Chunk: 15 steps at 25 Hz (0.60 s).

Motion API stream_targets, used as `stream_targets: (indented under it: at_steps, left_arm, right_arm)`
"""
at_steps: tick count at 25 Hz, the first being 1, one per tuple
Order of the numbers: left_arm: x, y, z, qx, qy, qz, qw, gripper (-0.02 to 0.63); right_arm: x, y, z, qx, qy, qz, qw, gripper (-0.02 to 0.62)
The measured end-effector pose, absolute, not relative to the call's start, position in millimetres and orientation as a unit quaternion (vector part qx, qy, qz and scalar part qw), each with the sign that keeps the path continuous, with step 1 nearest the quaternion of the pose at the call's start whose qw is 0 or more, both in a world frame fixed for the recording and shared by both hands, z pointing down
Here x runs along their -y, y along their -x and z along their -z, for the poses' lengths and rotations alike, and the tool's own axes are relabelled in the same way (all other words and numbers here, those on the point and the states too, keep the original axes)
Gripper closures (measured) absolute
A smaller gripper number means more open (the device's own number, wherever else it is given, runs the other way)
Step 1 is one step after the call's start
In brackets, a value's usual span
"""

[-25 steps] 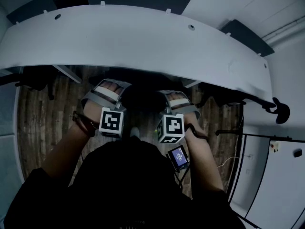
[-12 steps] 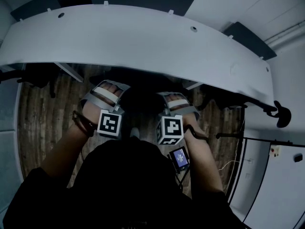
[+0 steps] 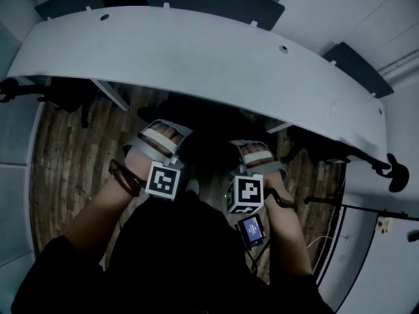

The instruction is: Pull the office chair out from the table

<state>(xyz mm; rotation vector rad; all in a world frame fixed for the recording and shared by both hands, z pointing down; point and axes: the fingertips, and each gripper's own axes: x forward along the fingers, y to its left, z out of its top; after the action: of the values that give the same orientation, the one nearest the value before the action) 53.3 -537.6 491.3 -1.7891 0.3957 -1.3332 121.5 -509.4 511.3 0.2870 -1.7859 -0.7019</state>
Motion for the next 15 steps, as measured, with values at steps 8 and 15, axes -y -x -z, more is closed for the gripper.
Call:
stream_targets:
  at_steps: [8,15]
  left_arm:
    - [466.6,-43.5,-492.3,-0.151,0.729,0.528,0.408,0.479]
    - [393.6,-14.4,-499.0,-0.13,0.707,0.541,0.436,0.477]
  right_arm:
    - [438.3,-104.5,-506.9,0.776,-0.117,0.284,0.551,0.422]
    - [360.6,-82.4,-506.7,0.768,-0.132,0.277,0.562,0.422]
